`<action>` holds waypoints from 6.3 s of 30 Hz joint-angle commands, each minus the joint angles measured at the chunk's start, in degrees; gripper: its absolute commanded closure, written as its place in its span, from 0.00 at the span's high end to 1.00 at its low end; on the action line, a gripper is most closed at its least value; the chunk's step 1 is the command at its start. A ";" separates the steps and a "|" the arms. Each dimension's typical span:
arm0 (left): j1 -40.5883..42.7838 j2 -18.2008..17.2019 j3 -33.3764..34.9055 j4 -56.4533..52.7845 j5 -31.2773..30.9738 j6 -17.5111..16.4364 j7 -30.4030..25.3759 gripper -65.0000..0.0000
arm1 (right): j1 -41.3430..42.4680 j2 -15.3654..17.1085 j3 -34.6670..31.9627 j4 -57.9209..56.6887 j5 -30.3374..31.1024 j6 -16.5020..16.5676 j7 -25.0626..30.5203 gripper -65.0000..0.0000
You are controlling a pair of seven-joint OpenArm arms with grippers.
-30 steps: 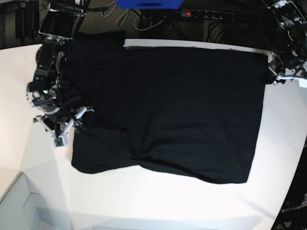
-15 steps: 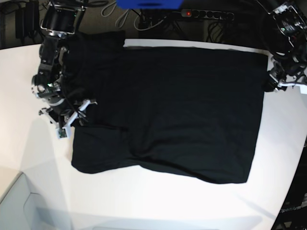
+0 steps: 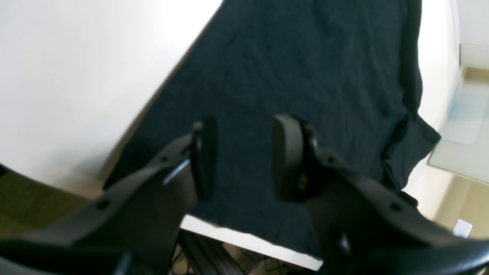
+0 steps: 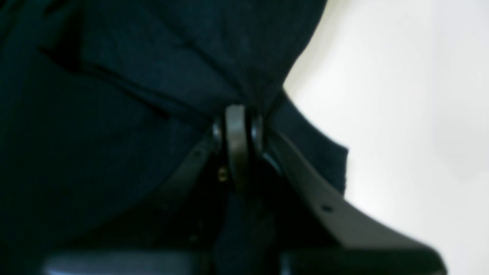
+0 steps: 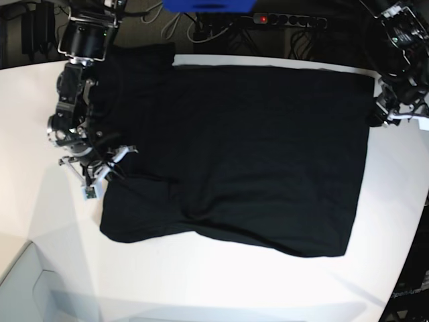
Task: Layout the t-shirt on the table in an organized manner, then fold the t-shirt properly
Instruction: 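Grasp the shirt's side edge with the right gripper, then pull the shirt's side edge outward with the right gripper to flatten, then grasp the shirt's shoulder edges with both grippers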
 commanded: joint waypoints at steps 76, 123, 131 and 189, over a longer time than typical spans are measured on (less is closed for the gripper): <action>-1.98 0.13 -0.17 0.93 -1.56 0.54 -0.10 0.36 | 29.21 1.63 -7.75 -9.98 0.91 -0.06 2.64 0.00; -15.87 1.62 1.94 -5.23 -8.16 0.98 -0.54 0.36 | 13.04 4.80 -0.37 -7.25 1.08 -17.03 10.82 0.00; -20.88 3.73 7.75 -13.93 3.89 0.89 -4.76 0.37 | 5.74 3.21 1.57 -6.20 1.08 -17.03 8.44 0.00; -16.05 3.82 12.58 -23.78 25.25 0.45 -13.90 0.00 | -0.24 -0.21 6.49 7.43 1.08 -28.63 7.39 0.00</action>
